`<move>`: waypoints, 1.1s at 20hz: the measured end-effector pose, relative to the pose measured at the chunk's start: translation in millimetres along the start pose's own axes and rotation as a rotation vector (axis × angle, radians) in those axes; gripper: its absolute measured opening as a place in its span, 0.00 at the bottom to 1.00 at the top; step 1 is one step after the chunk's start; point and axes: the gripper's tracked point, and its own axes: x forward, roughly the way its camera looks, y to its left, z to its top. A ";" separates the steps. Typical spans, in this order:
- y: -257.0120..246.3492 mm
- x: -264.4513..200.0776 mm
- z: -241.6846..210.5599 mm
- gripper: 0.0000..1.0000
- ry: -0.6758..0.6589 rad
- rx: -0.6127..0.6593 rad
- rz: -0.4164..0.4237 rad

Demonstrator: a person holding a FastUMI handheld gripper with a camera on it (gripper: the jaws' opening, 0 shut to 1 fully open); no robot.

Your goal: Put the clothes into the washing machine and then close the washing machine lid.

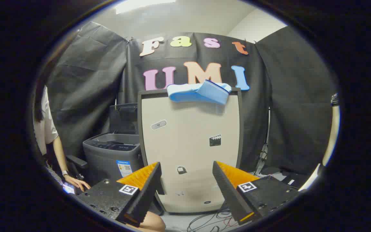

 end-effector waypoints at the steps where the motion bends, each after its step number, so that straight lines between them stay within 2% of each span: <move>1: -0.2 0.6 -0.2 0.97 0.000 0.000 0.000; 7: -6.9 6.7 -0.1 0.97 0.006 -0.017 -0.036; 11: -2.0 21.9 29.2 0.97 -0.034 -0.005 -0.051; 16: 9.9 38.4 112.2 0.97 -0.115 -0.060 -0.053; 22: 25.3 66.0 216.1 0.97 -0.144 -0.085 -0.077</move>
